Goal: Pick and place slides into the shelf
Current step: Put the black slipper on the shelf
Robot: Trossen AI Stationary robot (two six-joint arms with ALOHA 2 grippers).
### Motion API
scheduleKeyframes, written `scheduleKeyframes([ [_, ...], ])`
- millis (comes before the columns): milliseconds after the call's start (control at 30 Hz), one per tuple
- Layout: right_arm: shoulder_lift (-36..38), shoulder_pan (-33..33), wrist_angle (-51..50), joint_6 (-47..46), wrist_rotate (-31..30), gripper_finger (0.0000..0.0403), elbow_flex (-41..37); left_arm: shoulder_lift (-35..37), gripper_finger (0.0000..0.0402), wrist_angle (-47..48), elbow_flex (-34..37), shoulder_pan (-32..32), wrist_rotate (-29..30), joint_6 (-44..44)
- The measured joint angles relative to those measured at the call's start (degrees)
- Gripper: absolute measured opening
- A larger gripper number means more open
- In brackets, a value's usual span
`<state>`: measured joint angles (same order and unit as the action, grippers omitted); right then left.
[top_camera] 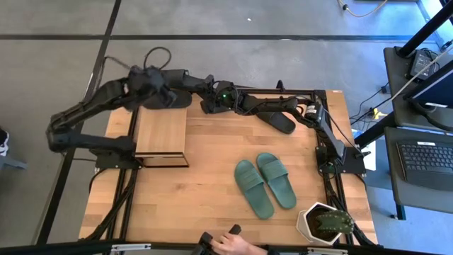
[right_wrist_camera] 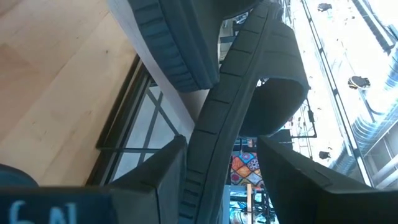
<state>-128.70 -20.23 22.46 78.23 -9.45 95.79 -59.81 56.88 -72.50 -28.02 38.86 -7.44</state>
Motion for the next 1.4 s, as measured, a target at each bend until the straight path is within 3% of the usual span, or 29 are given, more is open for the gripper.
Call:
scheduleKeyframes([
  [133, 0.0, 0.0, 0.0, -1.4, -0.1, 0.0194, 0.0, -4.8, 0.0212, -0.4, -2.2, -5.2, -4.8, 0.1],
  [533, 0.0, 0.0, 0.0, -1.6, -0.1, 0.0194, 0.0, -18.8, 0.0212, -0.3, -8.7, -16.6, -11.1, -1.2],
  [700, 0.0, 0.0, 0.0, -2.5, -0.1, 0.0194, 0.0, -22.9, 0.0212, -0.6, -8.8, -18.5, -10.6, -1.9],
  [1033, 0.0, 0.0, 0.2, -2.7, -0.2, 0.0194, 0.0, -25.0, 0.0212, -0.4, -8.9, -19.0, -10.6, -1.5],
  [1400, 0.6, 0.0, 0.9, -4.3, -4.2, 0.0194, 0.0, -25.2, 0.0212, 2.5, -8.6, -20.9, -11.3, -1.4],
])
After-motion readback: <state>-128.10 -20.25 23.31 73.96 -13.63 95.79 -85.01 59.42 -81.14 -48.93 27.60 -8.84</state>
